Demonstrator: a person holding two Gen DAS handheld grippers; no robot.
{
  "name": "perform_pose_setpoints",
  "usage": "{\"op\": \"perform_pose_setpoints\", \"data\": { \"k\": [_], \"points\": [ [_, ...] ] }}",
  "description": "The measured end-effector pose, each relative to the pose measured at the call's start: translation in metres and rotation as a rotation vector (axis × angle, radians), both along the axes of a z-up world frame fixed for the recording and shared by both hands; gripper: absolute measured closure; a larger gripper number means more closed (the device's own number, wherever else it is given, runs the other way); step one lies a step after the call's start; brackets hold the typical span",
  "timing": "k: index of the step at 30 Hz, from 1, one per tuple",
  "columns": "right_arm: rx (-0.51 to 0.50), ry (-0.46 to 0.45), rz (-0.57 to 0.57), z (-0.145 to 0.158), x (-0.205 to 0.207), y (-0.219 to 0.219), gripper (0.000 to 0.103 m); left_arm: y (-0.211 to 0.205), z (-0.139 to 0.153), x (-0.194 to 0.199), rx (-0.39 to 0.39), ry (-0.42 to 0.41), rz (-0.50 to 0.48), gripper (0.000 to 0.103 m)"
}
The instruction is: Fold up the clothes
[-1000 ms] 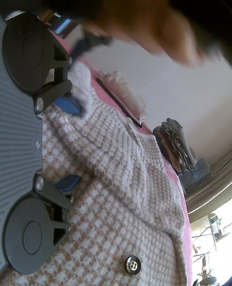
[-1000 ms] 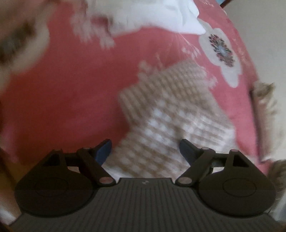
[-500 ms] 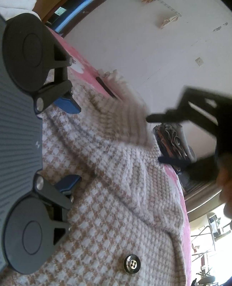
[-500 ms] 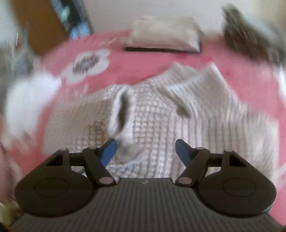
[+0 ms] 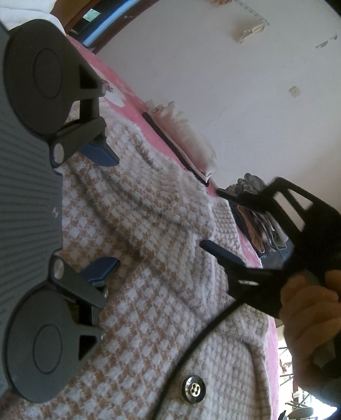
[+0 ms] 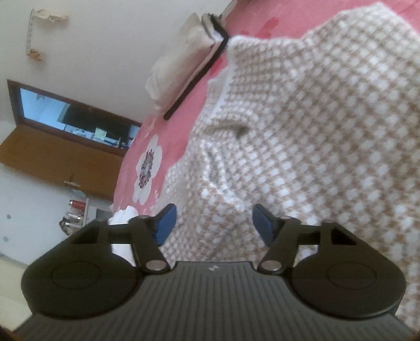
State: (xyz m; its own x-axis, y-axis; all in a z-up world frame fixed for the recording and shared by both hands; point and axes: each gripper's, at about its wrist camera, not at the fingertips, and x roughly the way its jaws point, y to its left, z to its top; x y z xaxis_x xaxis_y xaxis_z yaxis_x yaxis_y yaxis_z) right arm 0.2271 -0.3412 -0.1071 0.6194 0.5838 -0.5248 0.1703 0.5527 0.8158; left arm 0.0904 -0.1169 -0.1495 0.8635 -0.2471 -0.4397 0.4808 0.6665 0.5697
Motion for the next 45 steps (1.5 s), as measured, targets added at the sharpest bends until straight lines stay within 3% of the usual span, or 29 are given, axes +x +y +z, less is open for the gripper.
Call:
{"op": "perform_pose_setpoints", "data": {
  "k": [5,7,9,15,22,27,30,34,42,45],
  "points": [
    [-0.068,0.054,0.035,-0.006,0.018,0.021,0.055,0.0,0.001,-0.007,0.004,-0.047,-0.006,0.025],
    [-0.066,0.059,0.023,-0.008,0.023,0.026,0.067,0.0,0.003,-0.015,0.007,-0.097,-0.019,0.025],
    [-0.062,0.045,0.019,-0.007,0.023,0.029,0.088,-0.001,0.004,-0.027,0.022,-0.148,-0.068,0.024],
    [-0.186,-0.132,0.045,0.039,0.001,0.032,0.091,-0.012,0.002,-0.034,0.077,-0.161,-0.132,0.021],
    [-0.364,-0.317,-0.133,0.098,-0.059,-0.022,0.091,-0.014,0.006,-0.011,0.02,-0.018,-0.062,0.021],
    [-0.45,-0.229,-0.257,0.08,-0.086,-0.075,0.091,-0.008,0.01,-0.002,-0.037,0.069,-0.02,0.02],
    [-0.503,-0.185,-0.277,0.062,-0.09,-0.081,0.091,-0.005,0.011,-0.002,-0.052,0.086,-0.006,0.02],
    [-0.513,-0.236,-0.312,0.063,-0.094,-0.077,0.091,-0.004,0.014,0.0,-0.048,0.075,0.012,0.02],
    [-0.604,-0.405,-0.334,0.098,-0.098,-0.071,0.092,0.023,0.027,0.0,-0.086,0.05,0.101,0.021],
    [-0.619,-0.317,-0.3,0.075,-0.09,-0.078,0.092,0.036,0.023,0.011,-0.105,0.101,0.159,0.021]
  ]
}}
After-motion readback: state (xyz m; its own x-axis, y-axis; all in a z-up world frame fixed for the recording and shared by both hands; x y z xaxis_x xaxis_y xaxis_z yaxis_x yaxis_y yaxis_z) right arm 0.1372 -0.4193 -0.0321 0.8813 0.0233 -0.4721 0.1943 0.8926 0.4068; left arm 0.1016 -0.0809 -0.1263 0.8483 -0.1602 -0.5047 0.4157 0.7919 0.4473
